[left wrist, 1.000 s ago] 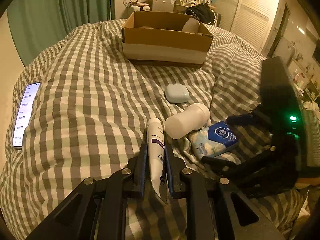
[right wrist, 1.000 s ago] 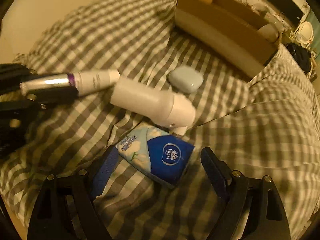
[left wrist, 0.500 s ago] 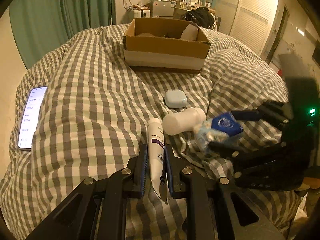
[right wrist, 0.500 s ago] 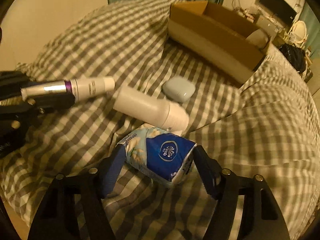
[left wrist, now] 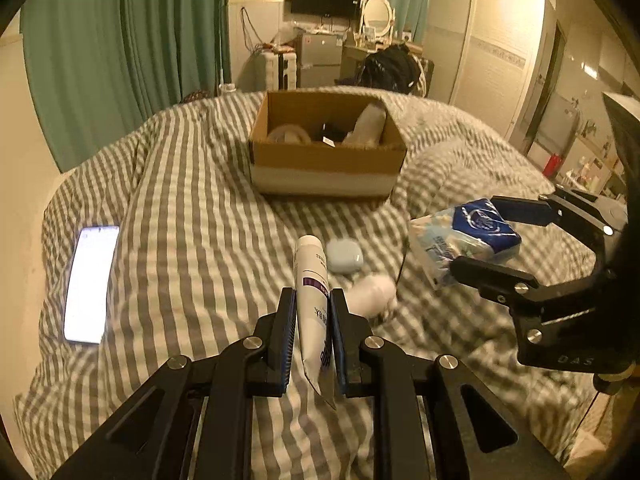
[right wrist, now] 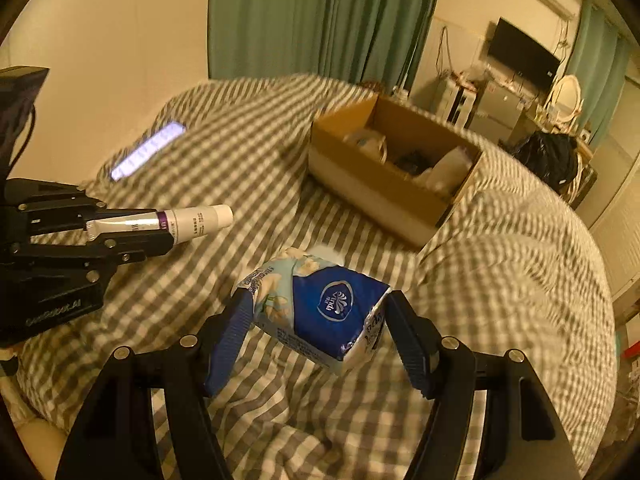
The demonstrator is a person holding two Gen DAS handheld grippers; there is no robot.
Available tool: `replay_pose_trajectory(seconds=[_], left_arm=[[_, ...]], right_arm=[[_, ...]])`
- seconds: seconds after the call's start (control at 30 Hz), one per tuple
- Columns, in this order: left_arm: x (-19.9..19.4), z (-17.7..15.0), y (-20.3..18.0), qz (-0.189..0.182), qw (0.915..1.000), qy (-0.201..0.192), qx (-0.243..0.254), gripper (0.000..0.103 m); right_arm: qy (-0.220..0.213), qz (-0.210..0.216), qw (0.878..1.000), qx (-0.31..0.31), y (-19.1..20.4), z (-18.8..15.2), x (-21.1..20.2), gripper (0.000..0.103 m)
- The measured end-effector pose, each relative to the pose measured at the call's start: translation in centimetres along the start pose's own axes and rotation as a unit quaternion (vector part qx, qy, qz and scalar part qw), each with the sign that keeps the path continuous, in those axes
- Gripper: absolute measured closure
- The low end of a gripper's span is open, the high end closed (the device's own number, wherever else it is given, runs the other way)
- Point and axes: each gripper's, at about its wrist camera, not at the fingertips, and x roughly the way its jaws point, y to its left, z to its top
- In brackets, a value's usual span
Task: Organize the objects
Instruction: 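Carry the tube and tissue pack into the box and open both tools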
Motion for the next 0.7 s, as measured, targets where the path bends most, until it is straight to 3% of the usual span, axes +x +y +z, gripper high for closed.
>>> replay_pose_trajectory(seconds=[0.43, 0.7], left_arm=[[0.8, 11.7, 0.4, -0.004, 0.9975, -0.069, 0.015, 0.086], [5.7, 18.6, 1.2, -0.004, 0.9963, -0.084, 0.016, 0.086]], right_arm=[[-0.092, -0.025, 0.995, 0.006, -5.2, 8.8, -3.3, 0.035], [-0.117, -0.031, 0.993, 0.017, -8.5, 15.0, -0.2, 0.035]])
